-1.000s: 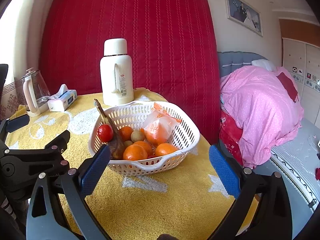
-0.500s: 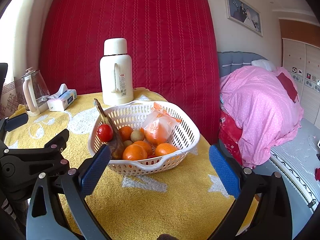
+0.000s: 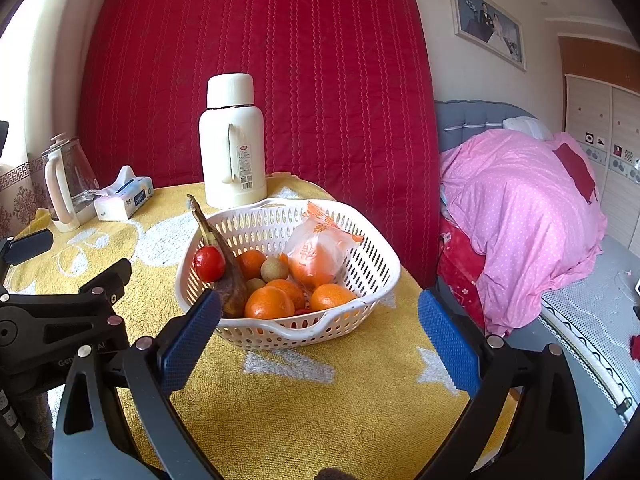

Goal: Organize fruits

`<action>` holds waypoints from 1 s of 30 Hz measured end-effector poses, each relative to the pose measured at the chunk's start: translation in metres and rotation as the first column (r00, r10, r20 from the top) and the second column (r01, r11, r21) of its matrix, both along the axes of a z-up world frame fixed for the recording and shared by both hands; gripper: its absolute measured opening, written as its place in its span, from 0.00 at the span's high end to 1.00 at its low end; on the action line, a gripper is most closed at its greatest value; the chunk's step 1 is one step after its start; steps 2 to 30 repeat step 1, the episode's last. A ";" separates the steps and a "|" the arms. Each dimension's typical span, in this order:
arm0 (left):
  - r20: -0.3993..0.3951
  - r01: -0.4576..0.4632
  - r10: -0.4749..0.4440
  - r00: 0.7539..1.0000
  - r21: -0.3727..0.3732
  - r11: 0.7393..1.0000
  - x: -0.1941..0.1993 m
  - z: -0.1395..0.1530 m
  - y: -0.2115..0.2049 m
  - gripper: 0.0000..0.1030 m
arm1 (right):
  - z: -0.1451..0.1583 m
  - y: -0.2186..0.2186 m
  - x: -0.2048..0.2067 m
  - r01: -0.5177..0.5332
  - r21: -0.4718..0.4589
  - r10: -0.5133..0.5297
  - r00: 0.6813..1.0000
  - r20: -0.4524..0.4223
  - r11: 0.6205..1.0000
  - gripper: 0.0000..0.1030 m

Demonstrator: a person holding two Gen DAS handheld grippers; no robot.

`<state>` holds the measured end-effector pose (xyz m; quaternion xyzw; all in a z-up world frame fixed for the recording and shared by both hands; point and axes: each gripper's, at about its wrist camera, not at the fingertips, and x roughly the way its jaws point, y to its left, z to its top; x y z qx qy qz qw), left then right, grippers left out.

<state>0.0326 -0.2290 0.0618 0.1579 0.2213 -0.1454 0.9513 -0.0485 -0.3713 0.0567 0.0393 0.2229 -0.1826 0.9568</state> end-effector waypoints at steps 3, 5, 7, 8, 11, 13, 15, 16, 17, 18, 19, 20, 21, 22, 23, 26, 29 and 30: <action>0.000 -0.004 0.004 1.000 0.002 1.000 -0.001 0.000 0.002 0.05 | 0.000 0.000 0.000 0.001 0.000 -0.001 1.000 0.000 1.000 0.03; 0.000 -0.004 0.004 1.000 0.002 1.000 -0.001 0.000 0.002 0.05 | 0.000 0.000 0.000 0.001 0.000 -0.001 1.000 0.000 1.000 0.03; 0.000 -0.004 0.004 1.000 0.002 1.000 -0.001 0.000 0.002 0.05 | 0.000 0.000 0.000 0.001 0.000 -0.001 1.000 0.000 1.000 0.03; 0.000 -0.004 0.004 1.000 0.002 1.000 -0.001 0.000 0.002 0.05 | 0.000 0.000 0.000 0.001 0.000 -0.001 1.000 0.000 1.000 0.03; 0.000 -0.004 0.004 1.000 0.002 1.000 -0.001 0.000 0.002 0.05 | 0.000 0.000 0.000 0.001 0.000 -0.001 1.000 0.000 1.000 0.03; 0.000 -0.004 0.004 1.000 0.002 1.000 -0.001 0.000 0.002 0.05 | 0.000 0.000 0.000 0.001 0.000 -0.001 1.000 0.000 1.000 0.03; 0.000 -0.004 0.004 1.000 0.002 1.000 -0.001 0.000 0.002 0.05 | 0.000 0.000 0.000 0.001 0.000 -0.001 1.000 0.000 1.000 0.03; 0.000 -0.004 0.004 1.000 0.002 1.000 -0.001 0.000 0.002 0.05 | 0.000 0.000 0.000 0.001 0.000 -0.001 1.000 0.000 1.000 0.03; 0.000 -0.004 0.004 1.000 0.002 1.000 -0.001 0.000 0.002 0.05 | 0.000 0.000 0.000 0.001 0.000 -0.001 1.000 0.000 1.000 0.03; 0.000 -0.004 0.004 1.000 0.002 1.000 -0.001 0.000 0.002 0.05 | 0.000 0.000 0.000 0.001 0.000 -0.001 1.000 0.000 1.000 0.03; 0.000 -0.004 0.004 1.000 0.002 1.000 -0.001 0.000 0.002 0.05 | 0.000 0.000 0.000 0.001 0.000 -0.001 1.000 0.000 1.000 0.03; 0.000 -0.004 0.004 1.000 0.002 1.000 -0.001 0.000 0.002 0.05 | 0.000 0.000 0.000 0.001 0.000 -0.001 1.000 0.000 1.000 0.03; 0.000 -0.004 0.004 1.000 0.002 1.000 -0.001 0.000 0.002 0.05 | 0.000 0.000 0.000 0.001 0.000 -0.001 1.000 0.000 1.000 0.03; 0.000 -0.004 0.004 1.000 0.002 1.000 -0.001 0.000 0.002 0.05 | 0.000 0.000 0.000 0.001 0.000 -0.001 1.000 0.000 1.000 0.03; 0.000 -0.004 0.004 1.000 0.002 1.000 -0.001 0.000 0.002 0.05 | 0.000 0.000 0.000 0.001 0.000 -0.001 1.000 0.000 1.000 0.03; 0.000 -0.004 0.004 1.000 0.002 1.000 -0.001 0.000 0.002 0.05 | 0.000 0.000 0.000 0.001 0.000 -0.001 1.000 0.000 1.000 0.03; 0.000 -0.004 0.004 1.000 0.002 1.000 -0.001 0.000 0.002 0.05 | 0.000 0.000 0.000 0.001 0.000 -0.001 1.000 0.000 1.000 0.03; 0.000 -0.004 0.004 1.000 0.002 1.000 -0.001 0.000 0.002 0.05 | 0.000 0.000 0.000 0.001 0.000 -0.001 1.000 0.000 1.000 0.03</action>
